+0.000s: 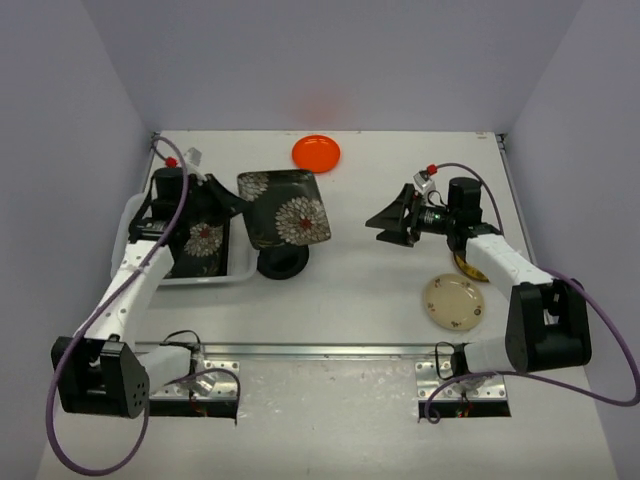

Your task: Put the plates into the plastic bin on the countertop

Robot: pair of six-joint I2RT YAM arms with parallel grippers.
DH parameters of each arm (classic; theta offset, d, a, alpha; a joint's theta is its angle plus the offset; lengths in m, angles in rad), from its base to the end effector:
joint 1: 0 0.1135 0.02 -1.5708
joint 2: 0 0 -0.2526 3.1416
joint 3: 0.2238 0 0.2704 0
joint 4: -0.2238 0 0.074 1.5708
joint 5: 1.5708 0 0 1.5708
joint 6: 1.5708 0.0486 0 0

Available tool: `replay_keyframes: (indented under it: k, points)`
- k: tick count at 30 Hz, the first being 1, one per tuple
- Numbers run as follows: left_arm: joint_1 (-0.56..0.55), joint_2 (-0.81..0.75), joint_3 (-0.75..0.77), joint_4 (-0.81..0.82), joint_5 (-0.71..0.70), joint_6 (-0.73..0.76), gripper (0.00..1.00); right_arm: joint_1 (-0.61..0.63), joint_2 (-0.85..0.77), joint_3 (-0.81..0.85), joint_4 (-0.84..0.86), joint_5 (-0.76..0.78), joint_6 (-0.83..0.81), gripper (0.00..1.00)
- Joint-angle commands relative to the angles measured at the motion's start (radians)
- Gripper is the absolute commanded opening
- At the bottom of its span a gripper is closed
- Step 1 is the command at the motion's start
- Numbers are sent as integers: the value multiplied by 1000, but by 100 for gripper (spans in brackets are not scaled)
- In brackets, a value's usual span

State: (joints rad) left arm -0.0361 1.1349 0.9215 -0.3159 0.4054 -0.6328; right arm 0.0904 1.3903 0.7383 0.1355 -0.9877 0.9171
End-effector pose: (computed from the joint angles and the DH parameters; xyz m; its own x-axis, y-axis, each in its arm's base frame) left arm 0.2853 -0.0295 0.2854 -0.6277 -0.5211 -0.5783 0.0027 0.7414 -0.6711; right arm 0.3033 0.0682 0.2000 -0.9124 0.3562 -0.2015 -0.0794 0.3290 0.9410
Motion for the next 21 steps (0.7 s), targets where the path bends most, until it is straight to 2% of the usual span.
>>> replay_keyframes:
  k: [1, 4, 8, 13, 21]
  points:
    - [228, -164, 1, 59, -3, -175, 0, -31, -12, 11, -26, 53, -59, 99]
    - [407, -248, -64, 19, -19, -241, 0, -45, -22, 1, -30, 54, -66, 99]
    - [612, -369, -181, -56, -108, -332, 0, -58, -45, -18, -28, 59, -71, 99]
    - [654, -463, -275, -83, -264, -515, 0, -78, -69, -61, -1, 31, -60, 99]
    - [653, -382, -337, -20, -324, -627, 0, -84, -98, -99, 18, 4, -60, 99]
